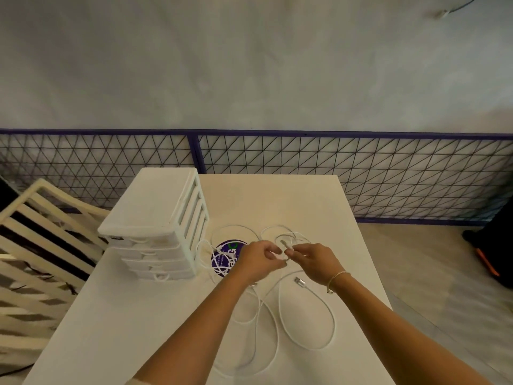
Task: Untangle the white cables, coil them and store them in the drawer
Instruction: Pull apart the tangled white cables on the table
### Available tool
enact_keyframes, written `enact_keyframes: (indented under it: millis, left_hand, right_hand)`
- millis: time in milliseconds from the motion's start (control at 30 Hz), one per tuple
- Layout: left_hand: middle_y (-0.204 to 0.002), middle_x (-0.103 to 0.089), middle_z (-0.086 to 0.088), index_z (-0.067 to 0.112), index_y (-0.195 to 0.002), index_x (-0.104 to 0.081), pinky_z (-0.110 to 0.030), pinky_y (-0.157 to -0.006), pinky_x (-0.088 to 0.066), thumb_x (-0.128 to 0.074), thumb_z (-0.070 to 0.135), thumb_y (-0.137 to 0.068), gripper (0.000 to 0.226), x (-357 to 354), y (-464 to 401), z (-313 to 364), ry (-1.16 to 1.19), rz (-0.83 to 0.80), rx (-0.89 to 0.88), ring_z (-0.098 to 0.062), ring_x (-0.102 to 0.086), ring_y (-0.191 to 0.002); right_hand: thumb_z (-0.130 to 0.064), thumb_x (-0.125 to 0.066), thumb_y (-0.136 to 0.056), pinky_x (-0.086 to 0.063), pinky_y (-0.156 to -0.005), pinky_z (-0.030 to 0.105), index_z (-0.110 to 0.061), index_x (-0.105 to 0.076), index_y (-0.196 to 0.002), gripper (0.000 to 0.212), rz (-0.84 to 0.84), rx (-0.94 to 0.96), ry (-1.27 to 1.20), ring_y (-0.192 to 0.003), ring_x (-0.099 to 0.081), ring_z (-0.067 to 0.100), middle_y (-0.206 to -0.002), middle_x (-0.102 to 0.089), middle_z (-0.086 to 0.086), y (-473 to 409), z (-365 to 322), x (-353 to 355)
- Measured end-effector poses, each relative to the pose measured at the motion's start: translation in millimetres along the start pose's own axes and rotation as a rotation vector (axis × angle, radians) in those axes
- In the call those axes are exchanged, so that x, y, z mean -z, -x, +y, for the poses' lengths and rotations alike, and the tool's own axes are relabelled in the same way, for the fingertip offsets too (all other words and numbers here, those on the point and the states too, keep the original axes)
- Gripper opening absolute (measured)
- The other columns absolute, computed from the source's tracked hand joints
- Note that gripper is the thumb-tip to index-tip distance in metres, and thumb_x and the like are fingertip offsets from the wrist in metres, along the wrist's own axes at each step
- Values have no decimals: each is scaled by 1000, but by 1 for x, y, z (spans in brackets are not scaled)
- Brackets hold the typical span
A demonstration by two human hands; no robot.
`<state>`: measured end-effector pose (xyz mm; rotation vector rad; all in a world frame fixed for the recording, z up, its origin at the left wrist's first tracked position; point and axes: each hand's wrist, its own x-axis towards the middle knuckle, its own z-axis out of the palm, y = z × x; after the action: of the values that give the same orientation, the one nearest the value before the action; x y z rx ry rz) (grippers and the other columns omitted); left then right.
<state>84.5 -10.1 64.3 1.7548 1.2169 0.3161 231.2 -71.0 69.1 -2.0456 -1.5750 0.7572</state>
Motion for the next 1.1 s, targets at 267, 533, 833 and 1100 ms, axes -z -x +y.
enact_keyframes:
  millis: [267,533,833,1100]
  left_hand:
    - [-83,-70,-6,13,-102,-60,-20,-60,-51,-76,20,-77,31,45,16,26,392,203,-47,-11,-65,-63]
    - [-102,-66,-2,18,-104,-58,-29,-83,-49,-36,49,-96,39,70,31,49,473,140,-179,-13,-62,-92]
    - [-94,-60,0,16,-93,-58,-25,-77,-42,-28,21,-101,32,67,40,55,401,-193,-267,-14,-53,-84]
    - [-102,-51,-1,26,-83,-50,-26,-64,-40,-38,16,-95,19,68,22,46,-54,-313,-256,-16,-48,-82]
  right_hand:
    - [-30,-44,-97,-43,-72,25,-8,-71,-93,35,-19,89,-87,-76,-56,14,-80,-66,-1,-2,-51,17]
    - [-24,-35,-101,-40,-51,26,-12,-47,-77,30,-47,41,-660,-48,-41,12,-63,-45,3,10,-112,30]
    - [-35,-36,-99,-29,-45,14,-14,-54,-82,32,60,89,-827,-46,-27,5,-57,-32,-4,11,-157,59]
    - [-35,-35,-100,-24,-47,20,-15,-51,-80,33,106,114,-782,-49,-24,9,-54,-33,-5,8,-167,68]
